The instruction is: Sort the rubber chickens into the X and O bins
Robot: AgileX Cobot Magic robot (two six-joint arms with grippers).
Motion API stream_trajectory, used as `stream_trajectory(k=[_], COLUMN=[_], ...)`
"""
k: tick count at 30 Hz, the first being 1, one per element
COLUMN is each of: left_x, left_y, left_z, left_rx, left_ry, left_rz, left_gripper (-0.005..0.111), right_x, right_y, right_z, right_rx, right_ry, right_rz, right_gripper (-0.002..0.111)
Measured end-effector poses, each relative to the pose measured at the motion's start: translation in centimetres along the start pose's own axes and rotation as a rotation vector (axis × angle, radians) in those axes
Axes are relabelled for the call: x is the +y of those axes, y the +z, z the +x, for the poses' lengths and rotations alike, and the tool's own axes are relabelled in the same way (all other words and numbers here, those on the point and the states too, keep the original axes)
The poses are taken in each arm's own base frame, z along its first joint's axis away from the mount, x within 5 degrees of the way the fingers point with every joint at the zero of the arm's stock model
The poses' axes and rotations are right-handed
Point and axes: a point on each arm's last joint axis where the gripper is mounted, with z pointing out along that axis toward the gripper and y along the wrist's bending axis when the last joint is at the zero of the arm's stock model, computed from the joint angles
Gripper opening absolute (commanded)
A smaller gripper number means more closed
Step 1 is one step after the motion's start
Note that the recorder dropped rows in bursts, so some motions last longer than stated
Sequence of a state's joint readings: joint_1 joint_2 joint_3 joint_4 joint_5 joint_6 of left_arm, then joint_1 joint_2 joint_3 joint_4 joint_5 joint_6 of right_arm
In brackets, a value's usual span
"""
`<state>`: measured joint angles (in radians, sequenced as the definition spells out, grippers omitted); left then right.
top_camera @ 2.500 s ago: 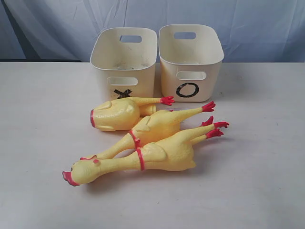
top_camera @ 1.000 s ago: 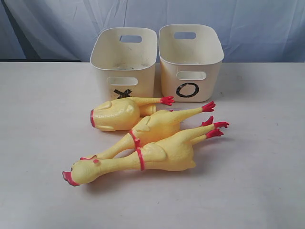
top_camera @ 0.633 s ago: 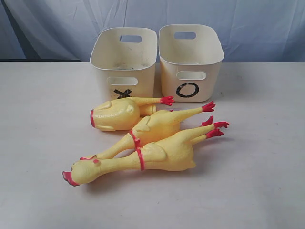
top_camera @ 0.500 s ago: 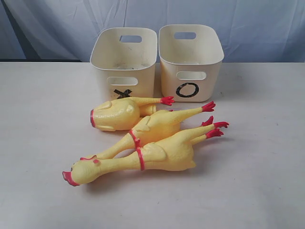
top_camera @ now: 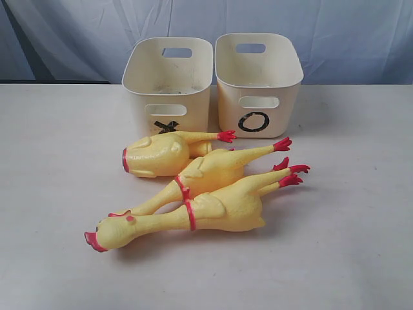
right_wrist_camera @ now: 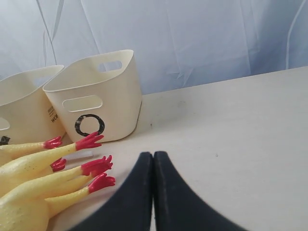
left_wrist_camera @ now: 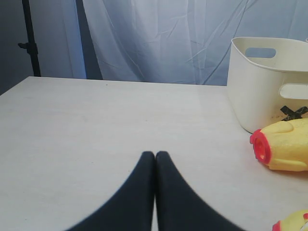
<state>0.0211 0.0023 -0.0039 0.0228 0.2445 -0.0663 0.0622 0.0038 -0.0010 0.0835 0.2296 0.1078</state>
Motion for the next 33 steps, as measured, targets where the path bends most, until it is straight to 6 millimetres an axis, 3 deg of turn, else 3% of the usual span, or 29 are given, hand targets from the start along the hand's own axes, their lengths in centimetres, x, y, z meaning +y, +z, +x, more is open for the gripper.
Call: stream_trajectory(k=[12, 22, 33], left_x=[0.0, -0.1, -0.2], left_y=[0.0, -0.2, -0.5], left_z=[-0.4, -2.1, -2.9], left_rx=[-0.043, -0.233, -0.318], left_ry=[0.000, -0.023, -0.044], left_rz=[0.003, 0.018, 0.025], left_gripper=[0.000, 0.000, 0.000], right_x=[0.0, 0.0, -0.1], right_y=[0.0, 0.0, 0.0], right_z=[0.0, 0.0, 0.5], right_rx=[-0.002, -0.002, 0.057], right_ry=[0.002, 0.002, -0.004], right_rz=[-0.001, -0.001, 0.007], right_gripper=[-0.001, -0.001, -0.001])
